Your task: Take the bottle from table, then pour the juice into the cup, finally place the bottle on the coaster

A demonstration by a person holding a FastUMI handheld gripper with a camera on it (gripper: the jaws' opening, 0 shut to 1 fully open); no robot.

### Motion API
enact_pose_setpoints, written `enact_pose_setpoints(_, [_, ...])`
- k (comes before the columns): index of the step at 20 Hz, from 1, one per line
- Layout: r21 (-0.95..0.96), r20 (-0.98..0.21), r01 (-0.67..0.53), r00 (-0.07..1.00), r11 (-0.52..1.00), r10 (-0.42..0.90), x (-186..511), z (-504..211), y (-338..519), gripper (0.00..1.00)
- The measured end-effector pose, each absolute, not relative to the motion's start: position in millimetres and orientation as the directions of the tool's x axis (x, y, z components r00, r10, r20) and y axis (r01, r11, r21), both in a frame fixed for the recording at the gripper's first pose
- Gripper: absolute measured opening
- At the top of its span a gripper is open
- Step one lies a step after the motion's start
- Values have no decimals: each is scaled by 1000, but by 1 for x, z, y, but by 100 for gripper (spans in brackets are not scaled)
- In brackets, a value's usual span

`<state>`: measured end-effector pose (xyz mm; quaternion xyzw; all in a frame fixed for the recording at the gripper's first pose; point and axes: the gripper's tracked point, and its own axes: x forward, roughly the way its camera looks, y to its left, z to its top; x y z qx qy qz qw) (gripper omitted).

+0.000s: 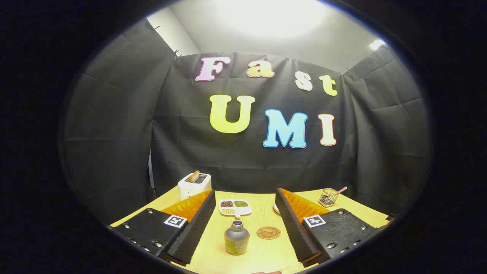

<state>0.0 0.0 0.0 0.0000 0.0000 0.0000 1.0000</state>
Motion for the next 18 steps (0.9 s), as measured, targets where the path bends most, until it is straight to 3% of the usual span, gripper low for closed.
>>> enact_pose_setpoints(18, [6, 13, 15, 1000, 1000, -15, 16, -4, -6, 96])
